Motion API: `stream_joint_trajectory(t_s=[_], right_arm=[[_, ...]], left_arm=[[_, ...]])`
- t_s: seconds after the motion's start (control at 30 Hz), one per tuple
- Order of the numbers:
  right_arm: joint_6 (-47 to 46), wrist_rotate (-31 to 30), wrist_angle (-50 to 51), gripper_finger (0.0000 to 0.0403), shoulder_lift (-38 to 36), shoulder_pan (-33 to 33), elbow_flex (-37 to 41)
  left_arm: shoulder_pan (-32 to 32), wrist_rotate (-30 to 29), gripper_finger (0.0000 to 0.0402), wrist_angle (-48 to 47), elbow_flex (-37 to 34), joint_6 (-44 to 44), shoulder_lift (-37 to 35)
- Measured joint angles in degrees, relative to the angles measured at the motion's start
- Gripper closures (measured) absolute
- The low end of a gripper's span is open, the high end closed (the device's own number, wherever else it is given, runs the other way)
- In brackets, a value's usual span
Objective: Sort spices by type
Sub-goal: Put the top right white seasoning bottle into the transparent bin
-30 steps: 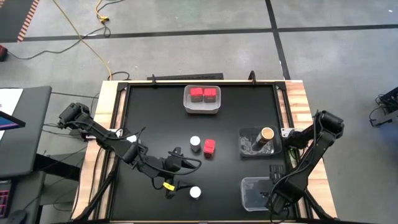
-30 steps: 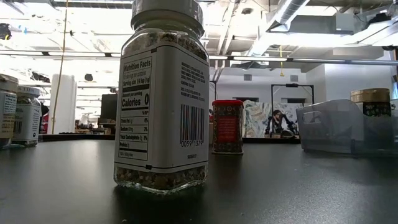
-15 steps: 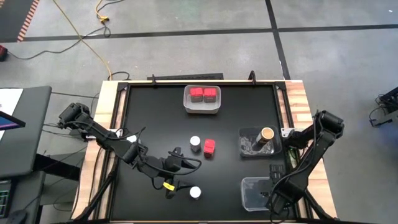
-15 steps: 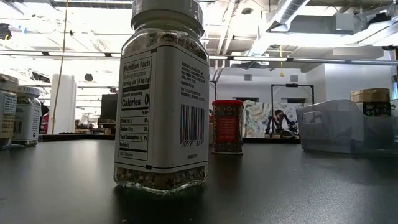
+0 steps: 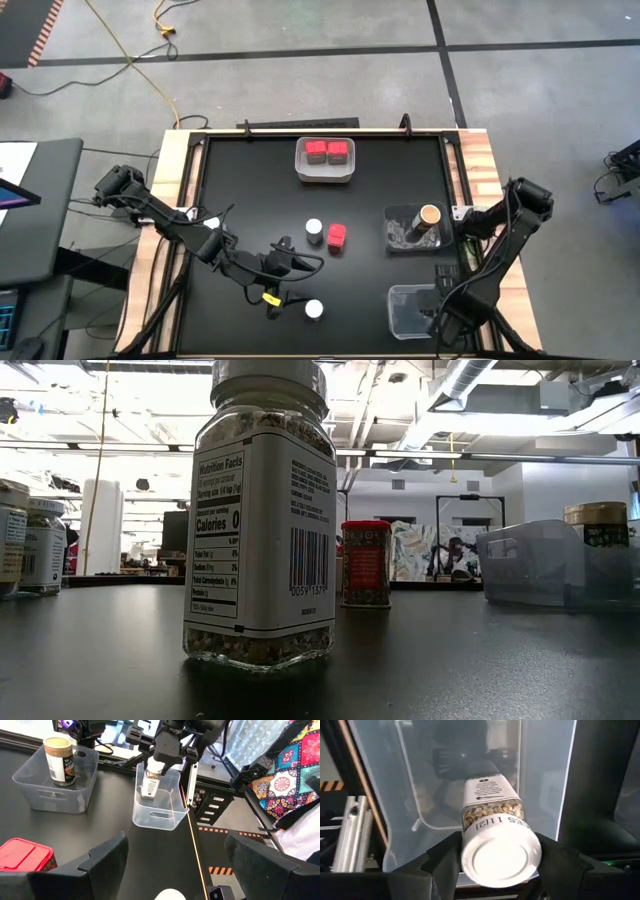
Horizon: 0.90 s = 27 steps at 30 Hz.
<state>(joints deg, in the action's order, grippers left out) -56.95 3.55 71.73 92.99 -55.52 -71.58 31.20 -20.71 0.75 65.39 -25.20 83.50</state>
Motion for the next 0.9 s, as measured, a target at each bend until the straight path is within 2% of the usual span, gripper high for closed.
stream_joint_trajectory(t_s=[0.2,0.47,0.8,0.9], right_arm=[[-0.17,-0.7,1.53,0.0141,0.0,0.03,-2.79],[-0.81,-3.54,9.22,0.0141,0.0,0.05,-6.89],[-7.1,-3.8,9.82,0.0141,-0.18,0.05,-7.03],[-10.27,-5.99,9.79,0.0141,-1.41,0.05,-7.03]], left_arm=[[0.0,0.01,0.0084,-0.04,0.0,0.04,0.0],[0.19,0.0,0.0084,-0.04,0.0,0.05,0.0],[1.45,0.01,0.0084,-0.17,0.0,0.08,0.0],[1.53,0.0,0.0084,-0.17,0.0,0.08,0.0]])
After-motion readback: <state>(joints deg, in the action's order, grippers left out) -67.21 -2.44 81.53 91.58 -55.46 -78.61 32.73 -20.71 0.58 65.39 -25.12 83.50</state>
